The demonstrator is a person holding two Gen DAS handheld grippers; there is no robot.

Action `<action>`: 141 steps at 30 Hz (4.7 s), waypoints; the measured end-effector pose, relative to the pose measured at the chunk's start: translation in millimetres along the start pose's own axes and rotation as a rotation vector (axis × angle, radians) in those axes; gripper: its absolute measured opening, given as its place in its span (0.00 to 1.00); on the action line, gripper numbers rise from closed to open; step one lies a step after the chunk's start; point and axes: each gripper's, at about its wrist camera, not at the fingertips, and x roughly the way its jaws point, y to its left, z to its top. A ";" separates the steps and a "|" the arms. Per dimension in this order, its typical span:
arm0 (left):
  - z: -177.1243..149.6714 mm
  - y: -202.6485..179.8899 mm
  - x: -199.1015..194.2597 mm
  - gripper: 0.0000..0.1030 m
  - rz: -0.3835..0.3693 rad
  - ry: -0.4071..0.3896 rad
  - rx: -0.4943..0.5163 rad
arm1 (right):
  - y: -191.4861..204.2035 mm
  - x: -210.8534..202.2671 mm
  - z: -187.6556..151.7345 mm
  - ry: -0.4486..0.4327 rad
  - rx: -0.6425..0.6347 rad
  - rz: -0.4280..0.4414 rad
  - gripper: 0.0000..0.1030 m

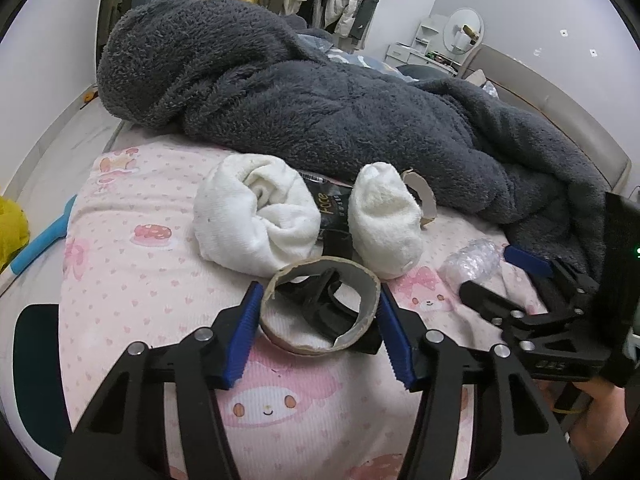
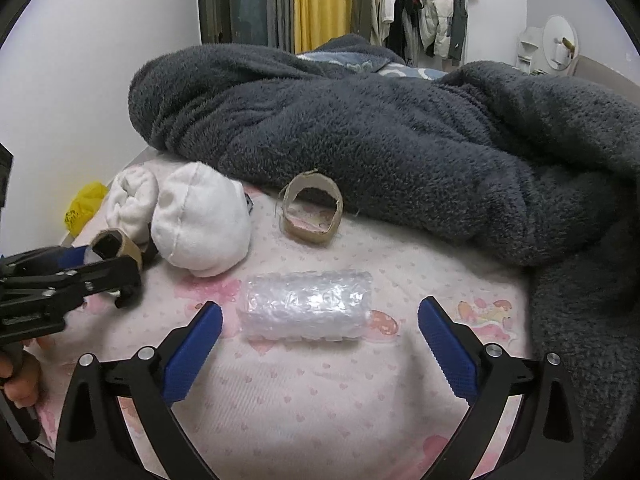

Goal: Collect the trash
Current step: 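Grasp the clear bubble-wrap roll with the right tool while the left tool grasps the cardboard tube, then lift both held items and carry them over the green bin, then open the left tool to drop the cardboard tube while the right tool drops the bubble wrap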

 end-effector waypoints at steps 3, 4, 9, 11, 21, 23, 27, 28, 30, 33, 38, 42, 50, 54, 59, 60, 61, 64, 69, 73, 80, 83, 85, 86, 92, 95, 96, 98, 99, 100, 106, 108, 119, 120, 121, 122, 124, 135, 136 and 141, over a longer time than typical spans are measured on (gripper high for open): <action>1.2 -0.4 -4.0 0.58 -0.008 -0.007 0.008 | 2.0 6.2 0.8 0.022 0.003 -0.015 0.96; 1.8 -0.4 -5.2 0.58 -0.009 -0.010 0.011 | 2.0 7.1 0.8 0.024 0.007 -0.016 0.96; 4.3 3.4 -11.3 0.58 -0.023 -0.018 0.016 | 4.1 10.1 4.6 0.018 0.027 0.002 0.96; 5.5 5.3 -15.0 0.58 -0.029 -0.025 0.016 | 6.2 12.3 6.0 0.027 0.025 -0.007 0.96; 15.9 17.8 -37.3 0.58 -0.031 -0.064 0.024 | 11.7 23.0 13.4 0.078 0.041 -0.021 0.65; 17.1 21.8 -41.3 0.58 -0.030 -0.067 0.024 | 13.0 20.6 18.6 0.066 0.053 -0.024 0.65; 18.9 30.7 -46.4 0.58 -0.013 -0.069 0.031 | 15.1 15.3 29.2 0.041 0.086 -0.028 0.65; 19.0 32.7 -46.9 0.58 -0.009 -0.068 0.034 | 15.2 14.5 32.5 0.037 0.097 -0.025 0.65; 18.9 38.7 -49.5 0.58 0.012 -0.069 0.043 | 16.4 12.0 38.7 0.026 0.119 -0.015 0.65; 18.8 48.7 -53.3 0.58 0.025 -0.070 0.042 | 22.2 9.2 48.9 0.005 0.141 0.008 0.65; 19.4 68.8 -64.4 0.58 0.039 -0.078 0.036 | 41.7 5.2 62.7 -0.014 0.143 0.031 0.65; 19.3 84.3 -72.3 0.58 0.047 -0.084 0.022 | 59.9 0.6 76.1 -0.033 0.124 0.045 0.65; 16.0 118.3 -85.1 0.58 0.083 -0.079 0.024 | 101.7 -10.2 100.2 -0.066 0.088 0.096 0.65; 12.2 137.2 -91.2 0.58 0.109 -0.072 0.025 | 124.6 -10.7 110.6 -0.070 0.068 0.121 0.65; 7.7 163.3 -100.8 0.58 0.125 -0.071 0.014 | 153.7 -9.6 124.0 -0.080 0.048 0.151 0.65; 6.2 169.6 -102.8 0.58 0.127 -0.068 0.011 | 159.5 -9.4 125.6 -0.082 0.044 0.158 0.65; 4.7 175.0 -104.2 0.58 0.127 -0.064 0.007 | 167.5 -9.1 128.5 -0.083 0.035 0.166 0.65; -0.8 189.6 -106.1 0.58 0.138 -0.050 0.000 | 185.6 -8.2 133.9 -0.084 0.015 0.186 0.65; -10.8 214.7 -106.1 0.58 0.146 -0.010 -0.029 | 220.8 -4.0 141.4 -0.074 -0.026 0.221 0.65; -22.2 232.9 -103.6 0.58 0.158 0.035 -0.037 | 249.9 0.7 145.3 -0.057 -0.055 0.254 0.65; -48.7 262.0 -92.0 0.58 0.173 0.135 -0.064 | 293.1 12.3 146.2 -0.014 -0.093 0.302 0.65; -60.0 271.7 -85.8 0.58 0.165 0.181 -0.079 | 306.5 18.8 145.4 0.011 -0.096 0.319 0.65; -66.6 276.4 -82.3 0.58 0.151 0.211 -0.090 | 315.2 22.7 145.1 0.029 -0.097 0.331 0.65; -70.3 278.9 -80.6 0.58 0.149 0.227 -0.092 | 319.9 24.9 144.3 0.040 -0.099 0.336 0.65; -88.8 290.1 -71.3 0.58 0.140 0.311 -0.113 | 342.1 35.0 139.8 0.096 -0.123 0.350 0.65; -98.9 295.8 -65.0 0.58 0.137 0.360 -0.137 | 350.6 41.7 137.2 0.128 -0.131 0.360 0.65; -102.3 297.3 -63.0 0.58 0.134 0.374 -0.143 | 353.9 44.2 135.7 0.140 -0.134 0.362 0.65; -107.5 300.8 -59.6 0.58 0.120 0.409 -0.141 | 359.9 48.5 132.6 0.157 -0.141 0.362 0.65; -110.6 302.7 -58.5 0.58 0.115 0.422 -0.148 | 362.8 51.1 130.7 0.169 -0.145 0.361 0.65; -111.6 303.7 -57.9 0.58 0.112 0.430 -0.153 | 364.2 53.8 129.4 0.180 -0.148 0.360 0.65; -122.1 314.3 -54.7 0.61 0.117 0.488 -0.174 | 378.1 78.0 112.4 0.274 -0.154 0.374 0.65; -125.5 319.4 -55.4 0.65 0.123 0.499 -0.185 | 383.8 85.9 106.3 0.303 -0.159 0.377 0.65; -110.8 340.0 -96.7 0.76 0.151 0.375 -0.206 | 416.3 125.0 70.5 0.454 -0.209 0.366 0.65; -109.2 341.8 -101.6 0.76 0.154 0.360 -0.208 | 417.2 128.5 68.3 0.463 -0.207 0.366 0.65; -107.5 342.1 -104.9 0.76 0.156 0.348 -0.209 | 418.9 132.7 65.3 0.476 -0.201 0.364 0.65; -105.6 343.3 -108.6 0.76 0.158 0.335 -0.209 | 419.7 135.3 63.4 0.484 -0.201 0.362 0.65; -100.9 347.0 -117.6 0.76 0.164 0.302 -0.211 | 422.5 140.7 59.5 0.500 -0.202 0.356 0.65; -78.3 354.2 -163.4 0.76 0.212 0.129 -0.191 | 437.0 173.5 26.9 0.610 -0.224 0.326 0.65; -76.0 353.9 -168.0 0.75 0.216 0.113 -0.189 | 438.5 175.7 23.2 0.619 -0.230 0.323 0.65; -64.7 350.0 -186.5 0.73 0.235 0.045 -0.168 | 442.4 184.2 7.4 0.658 -0.261 0.303 0.65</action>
